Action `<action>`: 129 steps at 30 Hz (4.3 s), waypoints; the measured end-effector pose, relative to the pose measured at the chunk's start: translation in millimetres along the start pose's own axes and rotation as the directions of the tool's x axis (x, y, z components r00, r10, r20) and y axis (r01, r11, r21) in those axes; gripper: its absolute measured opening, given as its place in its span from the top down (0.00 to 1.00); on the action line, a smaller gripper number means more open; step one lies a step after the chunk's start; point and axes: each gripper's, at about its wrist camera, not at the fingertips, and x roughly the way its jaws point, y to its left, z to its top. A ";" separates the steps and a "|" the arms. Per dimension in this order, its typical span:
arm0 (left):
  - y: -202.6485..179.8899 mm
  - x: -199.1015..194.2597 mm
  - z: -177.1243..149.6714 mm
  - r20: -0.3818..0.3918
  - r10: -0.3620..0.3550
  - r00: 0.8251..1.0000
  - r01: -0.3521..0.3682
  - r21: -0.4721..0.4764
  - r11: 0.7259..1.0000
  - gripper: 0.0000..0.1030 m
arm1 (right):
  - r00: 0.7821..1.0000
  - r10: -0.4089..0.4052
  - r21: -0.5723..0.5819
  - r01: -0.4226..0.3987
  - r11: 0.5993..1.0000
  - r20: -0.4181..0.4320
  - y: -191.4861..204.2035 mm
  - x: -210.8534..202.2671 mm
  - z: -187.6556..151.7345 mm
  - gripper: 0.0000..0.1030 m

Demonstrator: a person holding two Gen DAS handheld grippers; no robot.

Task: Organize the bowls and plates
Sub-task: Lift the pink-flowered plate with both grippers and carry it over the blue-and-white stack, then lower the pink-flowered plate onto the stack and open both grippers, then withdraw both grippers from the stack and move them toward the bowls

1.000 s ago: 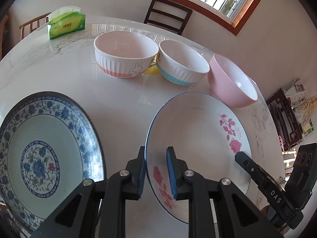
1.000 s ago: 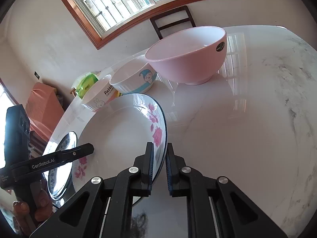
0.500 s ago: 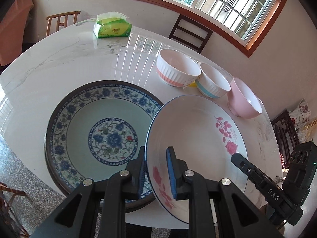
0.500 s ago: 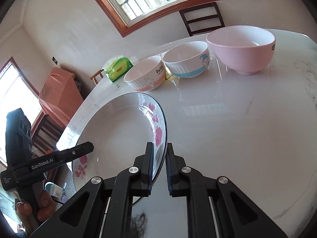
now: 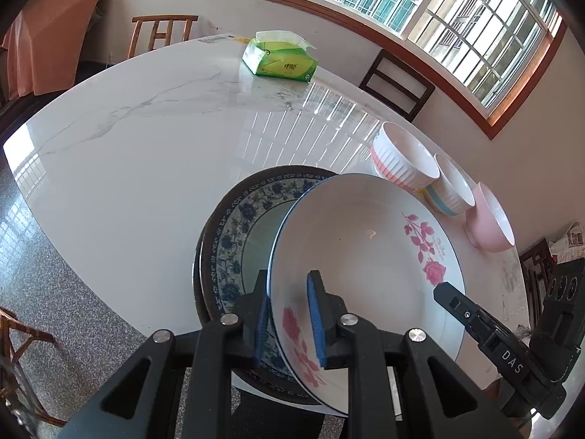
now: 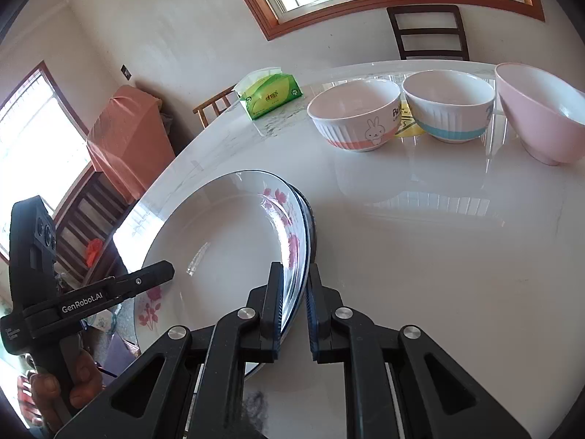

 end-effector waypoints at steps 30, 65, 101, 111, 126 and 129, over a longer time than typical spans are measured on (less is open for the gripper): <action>26.5 11.7 9.5 0.027 0.036 0.999 -0.036 -0.012 0.999 0.81 | 0.999 -0.041 -0.081 0.038 0.996 -0.032 23.3 31.8 -2.5 0.88; 0.2 -11.0 -9.7 0.180 0.145 0.973 -0.166 0.106 0.980 0.80 | 0.928 -0.282 -0.331 0.353 0.875 0.243 64.2 -3.3 -3.5 0.83; -118.3 13.0 -44.1 0.121 0.116 0.986 -0.150 0.321 0.935 0.73 | 0.841 -0.430 -0.054 0.471 0.881 0.328 -41.8 -82.3 -5.4 0.71; -158.8 23.6 -52.0 0.101 0.105 0.989 -0.137 0.386 0.912 0.73 | 0.833 -0.451 -0.004 0.478 0.879 0.320 -70.8 -94.8 -7.5 0.71; -226.3 36.2 -50.3 0.096 0.056 0.994 -0.094 0.469 0.878 0.62 | 0.823 -0.478 0.054 0.487 0.872 0.307 -114.7 -108.0 -6.4 0.69; -242.2 42.3 -47.3 0.077 0.037 0.996 -0.070 0.485 0.872 0.61 | 0.822 -0.484 0.062 0.489 0.870 0.299 -124.1 -108.9 -6.0 0.68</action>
